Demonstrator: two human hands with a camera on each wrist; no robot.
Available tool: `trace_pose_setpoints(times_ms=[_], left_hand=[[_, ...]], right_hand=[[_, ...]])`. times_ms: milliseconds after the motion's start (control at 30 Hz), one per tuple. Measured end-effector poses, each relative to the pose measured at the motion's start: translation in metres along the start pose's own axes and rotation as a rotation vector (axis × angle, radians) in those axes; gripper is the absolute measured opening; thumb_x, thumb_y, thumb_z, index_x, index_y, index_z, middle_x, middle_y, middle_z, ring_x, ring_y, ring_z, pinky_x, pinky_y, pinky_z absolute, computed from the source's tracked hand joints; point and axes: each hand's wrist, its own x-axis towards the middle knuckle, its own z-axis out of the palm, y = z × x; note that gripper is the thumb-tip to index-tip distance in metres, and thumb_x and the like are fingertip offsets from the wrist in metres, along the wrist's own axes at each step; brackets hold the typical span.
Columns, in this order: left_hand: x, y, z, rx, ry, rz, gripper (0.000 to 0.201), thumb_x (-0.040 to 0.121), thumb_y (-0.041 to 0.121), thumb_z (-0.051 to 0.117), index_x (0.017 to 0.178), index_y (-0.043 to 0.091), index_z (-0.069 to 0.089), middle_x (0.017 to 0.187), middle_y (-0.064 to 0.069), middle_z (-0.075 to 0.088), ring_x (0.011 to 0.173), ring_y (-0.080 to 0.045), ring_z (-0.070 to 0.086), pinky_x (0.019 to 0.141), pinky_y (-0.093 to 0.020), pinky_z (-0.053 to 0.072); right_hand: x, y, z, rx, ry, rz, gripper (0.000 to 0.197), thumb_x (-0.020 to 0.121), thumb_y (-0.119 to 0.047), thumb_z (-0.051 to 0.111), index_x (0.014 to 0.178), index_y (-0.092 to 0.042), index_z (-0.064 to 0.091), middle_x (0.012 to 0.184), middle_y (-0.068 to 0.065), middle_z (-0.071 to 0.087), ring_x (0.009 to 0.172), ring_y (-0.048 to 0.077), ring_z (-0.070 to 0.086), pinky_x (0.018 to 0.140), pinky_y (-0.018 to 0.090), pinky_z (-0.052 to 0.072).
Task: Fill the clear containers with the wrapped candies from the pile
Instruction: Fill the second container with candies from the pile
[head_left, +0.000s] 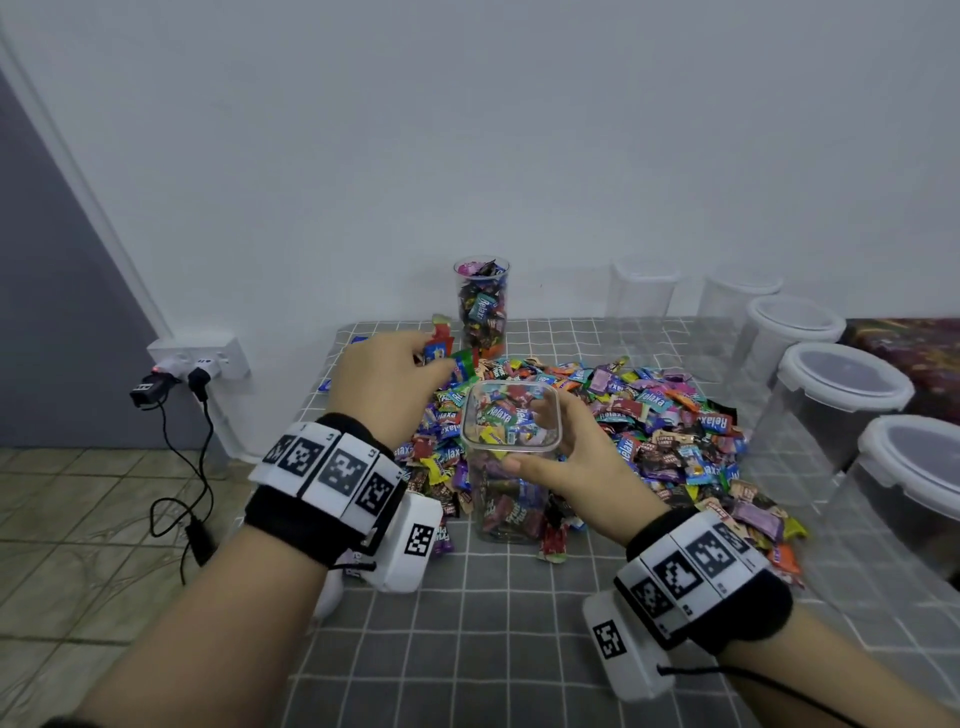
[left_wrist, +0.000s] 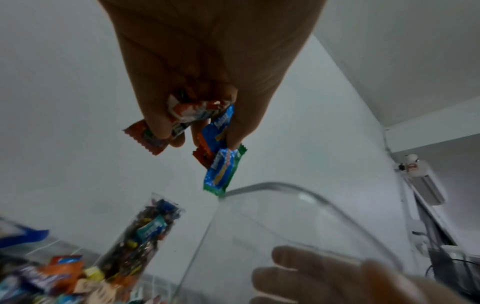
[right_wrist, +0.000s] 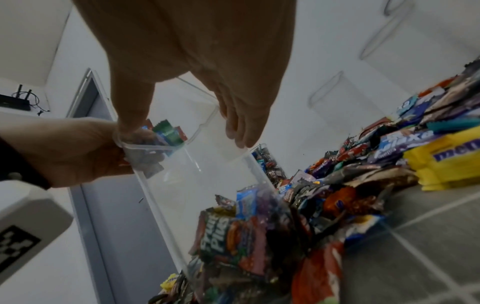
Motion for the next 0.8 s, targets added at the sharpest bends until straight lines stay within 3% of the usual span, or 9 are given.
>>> trace_pose_setpoints(times_ms=[133, 267, 333, 400, 467, 567, 700, 800], left_hand=[[-0.002, 0.016, -0.006, -0.074, 0.015, 0.07, 0.026, 0.084, 0.035, 0.059, 0.077, 0.01, 0.063, 0.083, -0.017, 0.068, 0.081, -0.031, 0.061, 0.071, -0.041, 0.046], [-0.007, 0.03, -0.003, -0.072, -0.082, 0.16, 0.027, 0.084, 0.03, 0.062, 0.089, 0.004, 0.07, 0.079, -0.014, 0.067, 0.076, -0.026, 0.06, 0.072, -0.042, 0.047], [-0.009, 0.036, -0.001, 0.019, -0.189, 0.202, 0.028, 0.086, 0.033, 0.06, 0.09, 0.006, 0.07, 0.073, -0.011, 0.064, 0.071, -0.023, 0.057, 0.068, -0.039, 0.045], [-0.012, 0.04, 0.002, 0.128, -0.299, 0.237, 0.027, 0.087, 0.034, 0.058, 0.094, 0.011, 0.07, 0.073, -0.007, 0.063, 0.072, -0.021, 0.057, 0.069, -0.038, 0.045], [-0.013, 0.042, 0.005, 0.184, -0.346, 0.261, 0.025, 0.088, 0.033, 0.057, 0.098, 0.013, 0.069, 0.077, -0.005, 0.064, 0.077, -0.021, 0.058, 0.071, -0.037, 0.046], [-0.014, 0.044, 0.007, 0.159, -0.357, 0.267, 0.025, 0.087, 0.03, 0.058, 0.11, 0.025, 0.069, 0.1, 0.0, 0.068, 0.092, -0.018, 0.06, 0.083, -0.035, 0.047], [-0.014, 0.044, 0.01, 0.085, -0.406, 0.283, 0.033, 0.086, 0.024, 0.06, 0.118, 0.032, 0.065, 0.116, 0.005, 0.067, 0.096, -0.01, 0.059, 0.089, -0.028, 0.045], [-0.012, 0.042, 0.014, 0.01, -0.432, 0.293, 0.04, 0.086, 0.021, 0.061, 0.125, 0.03, 0.06, 0.136, 0.008, 0.053, 0.117, -0.008, 0.053, 0.1, -0.025, 0.038]], right_hand=[[0.001, 0.004, -0.003, 0.021, -0.008, -0.018, 0.06, 0.077, -0.013, 0.075, 0.109, -0.042, 0.035, 0.11, -0.027, 0.047, 0.089, -0.031, 0.046, 0.073, -0.004, 0.038], [0.002, 0.006, -0.004, 0.035, -0.009, -0.012, 0.063, 0.076, -0.017, 0.077, 0.116, -0.039, 0.035, 0.112, -0.027, 0.047, 0.093, -0.029, 0.046, 0.077, -0.003, 0.038], [0.003, 0.006, -0.004, 0.042, -0.005, -0.004, 0.064, 0.075, -0.019, 0.079, 0.123, -0.032, 0.038, 0.115, -0.019, 0.053, 0.102, -0.019, 0.052, 0.089, 0.007, 0.043], [0.004, 0.008, -0.004, 0.037, 0.003, 0.0, 0.068, 0.072, -0.023, 0.081, 0.126, -0.03, 0.041, 0.122, -0.009, 0.057, 0.113, 0.002, 0.056, 0.101, 0.029, 0.045], [0.005, 0.009, -0.003, 0.011, 0.004, -0.008, 0.065, 0.072, -0.023, 0.081, 0.12, -0.038, 0.041, 0.122, -0.01, 0.056, 0.116, 0.006, 0.054, 0.101, 0.029, 0.044], [0.005, 0.009, -0.004, -0.008, 0.013, -0.019, 0.065, 0.073, -0.02, 0.08, 0.123, -0.034, 0.041, 0.12, -0.014, 0.055, 0.113, -0.001, 0.053, 0.096, 0.019, 0.044], [0.006, 0.01, -0.005, -0.026, 0.021, -0.019, 0.071, 0.072, -0.023, 0.081, 0.13, -0.027, 0.04, 0.122, -0.013, 0.055, 0.115, 0.004, 0.054, 0.098, 0.027, 0.044], [0.006, 0.009, -0.005, -0.067, 0.02, -0.022, 0.071, 0.072, -0.028, 0.081, 0.131, -0.026, 0.04, 0.121, -0.015, 0.055, 0.114, 0.005, 0.054, 0.099, 0.031, 0.045]])
